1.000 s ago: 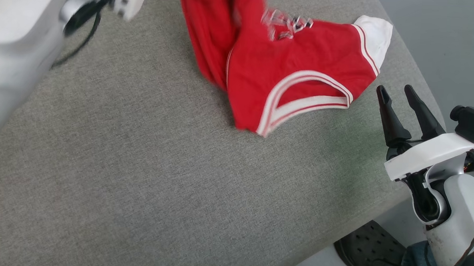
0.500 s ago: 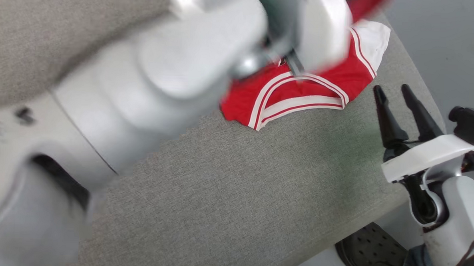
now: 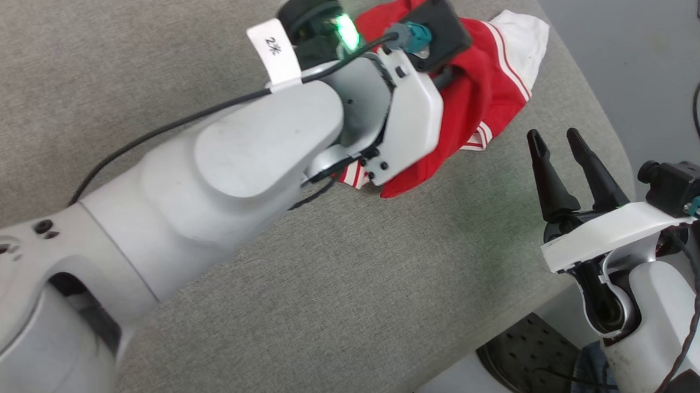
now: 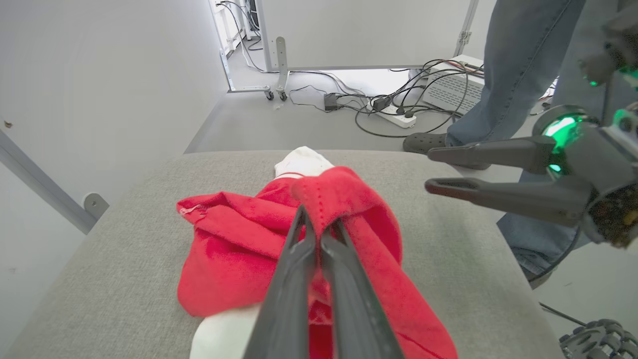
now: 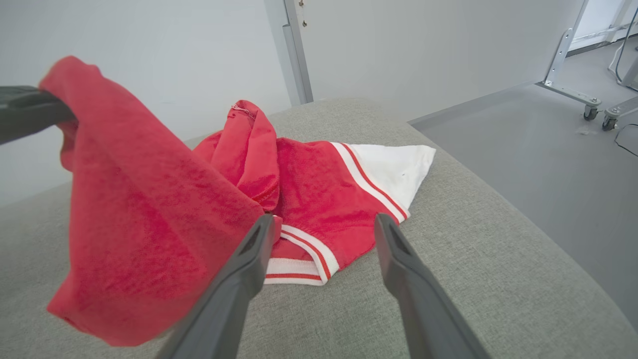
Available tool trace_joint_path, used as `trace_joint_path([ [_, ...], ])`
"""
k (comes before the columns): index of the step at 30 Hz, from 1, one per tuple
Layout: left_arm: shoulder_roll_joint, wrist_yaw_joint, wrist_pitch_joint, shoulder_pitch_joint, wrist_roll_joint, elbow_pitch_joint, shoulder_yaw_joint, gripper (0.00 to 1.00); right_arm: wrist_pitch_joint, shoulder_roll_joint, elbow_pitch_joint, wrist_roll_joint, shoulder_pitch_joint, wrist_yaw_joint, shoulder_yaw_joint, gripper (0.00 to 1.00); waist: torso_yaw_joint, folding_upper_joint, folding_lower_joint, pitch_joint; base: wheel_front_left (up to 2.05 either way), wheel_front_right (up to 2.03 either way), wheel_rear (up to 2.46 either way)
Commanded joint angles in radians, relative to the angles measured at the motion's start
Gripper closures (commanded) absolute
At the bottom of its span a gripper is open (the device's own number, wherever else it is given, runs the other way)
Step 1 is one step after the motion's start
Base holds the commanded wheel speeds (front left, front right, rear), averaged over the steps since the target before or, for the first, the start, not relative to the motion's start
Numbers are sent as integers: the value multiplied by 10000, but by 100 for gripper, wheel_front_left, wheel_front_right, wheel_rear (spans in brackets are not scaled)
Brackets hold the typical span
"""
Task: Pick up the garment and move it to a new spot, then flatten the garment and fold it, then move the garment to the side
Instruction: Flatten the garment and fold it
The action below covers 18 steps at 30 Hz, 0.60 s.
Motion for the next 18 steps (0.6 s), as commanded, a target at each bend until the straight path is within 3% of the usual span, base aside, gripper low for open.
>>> trace_joint_path([
  [1, 138, 25, 152, 18, -19, -149, 22, 0, -118, -61, 72, 77, -14, -3, -17, 0, 79, 0, 0, -21, 0, 0, 0],
  [11, 796, 25, 770, -647, -843, -669, 24, 0, -196, -390, 45, 31, 34, -3, -375, 0, 382, 0, 0, -388, 0, 0, 0],
  [18, 822, 24, 1792, -669, -747, -317, 13, 0, -140, -433, -245, -64, 183, -3, -694, 0, 118, 0, 0, -347, 0, 0, 0],
])
